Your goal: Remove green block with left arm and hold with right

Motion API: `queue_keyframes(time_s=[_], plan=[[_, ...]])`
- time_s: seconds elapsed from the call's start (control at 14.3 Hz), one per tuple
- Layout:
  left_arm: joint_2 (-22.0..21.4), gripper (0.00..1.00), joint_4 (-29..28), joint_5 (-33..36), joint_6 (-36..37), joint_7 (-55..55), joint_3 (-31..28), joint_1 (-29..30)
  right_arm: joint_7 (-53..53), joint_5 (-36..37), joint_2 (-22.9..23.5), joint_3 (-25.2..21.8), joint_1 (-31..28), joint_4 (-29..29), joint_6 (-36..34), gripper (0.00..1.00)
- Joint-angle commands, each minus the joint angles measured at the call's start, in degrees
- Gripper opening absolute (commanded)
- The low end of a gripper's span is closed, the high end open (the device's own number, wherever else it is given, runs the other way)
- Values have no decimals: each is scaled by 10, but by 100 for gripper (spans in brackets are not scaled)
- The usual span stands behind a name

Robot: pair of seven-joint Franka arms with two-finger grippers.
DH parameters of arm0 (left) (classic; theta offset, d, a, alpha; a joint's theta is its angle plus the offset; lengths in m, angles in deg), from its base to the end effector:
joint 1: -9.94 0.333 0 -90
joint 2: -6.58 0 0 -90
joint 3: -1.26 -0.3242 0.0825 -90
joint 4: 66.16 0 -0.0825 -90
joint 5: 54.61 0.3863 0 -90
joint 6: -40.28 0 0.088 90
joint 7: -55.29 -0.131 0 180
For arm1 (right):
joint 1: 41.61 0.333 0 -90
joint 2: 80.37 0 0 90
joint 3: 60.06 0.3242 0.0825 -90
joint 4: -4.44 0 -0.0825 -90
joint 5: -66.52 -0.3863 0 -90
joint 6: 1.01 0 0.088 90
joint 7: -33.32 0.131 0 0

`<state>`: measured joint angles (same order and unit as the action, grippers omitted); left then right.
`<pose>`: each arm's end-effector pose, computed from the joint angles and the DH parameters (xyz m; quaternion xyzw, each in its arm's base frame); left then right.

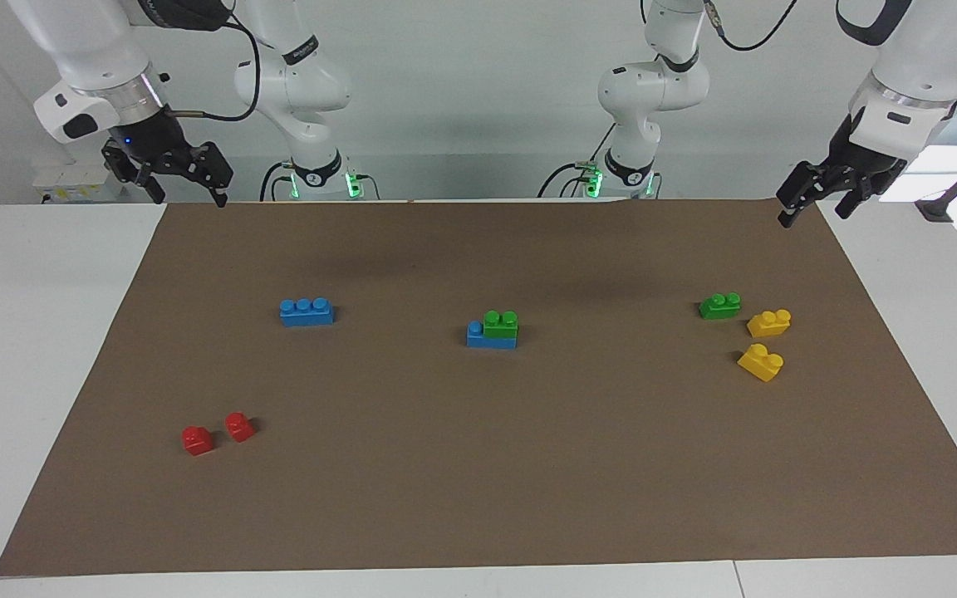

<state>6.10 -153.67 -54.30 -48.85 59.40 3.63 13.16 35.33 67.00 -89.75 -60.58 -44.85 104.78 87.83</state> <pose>0.5540 0.0088 0.6326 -0.9989 -0.0434 -0.0184 0.0024 0.4981 -0.0342 0.6082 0.9986 -0.0503 -0.0186 0.0032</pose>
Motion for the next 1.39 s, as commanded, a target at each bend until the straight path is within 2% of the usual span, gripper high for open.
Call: queue_keyframes(time_s=[0.0, 0.91, 1.25, 1.32], plan=[[-3, 100, -6, -7, -3, 2, -4, -3, -13, 18, -6, 3, -5, 11, 9, 99], [-8, 100, -15, -7, 1, 14, 1, -8, -12, 18, -10, 3, -4, 18, 12, 99], [-22, 100, -41, -7, -3, 63, 4, -22, -13, 18, -18, 3, -4, 35, 27, 99], [-23, 100, -42, -8, -3, 92, 4, -42, -13, 18, -18, 3, -5, 35, 27, 99]])
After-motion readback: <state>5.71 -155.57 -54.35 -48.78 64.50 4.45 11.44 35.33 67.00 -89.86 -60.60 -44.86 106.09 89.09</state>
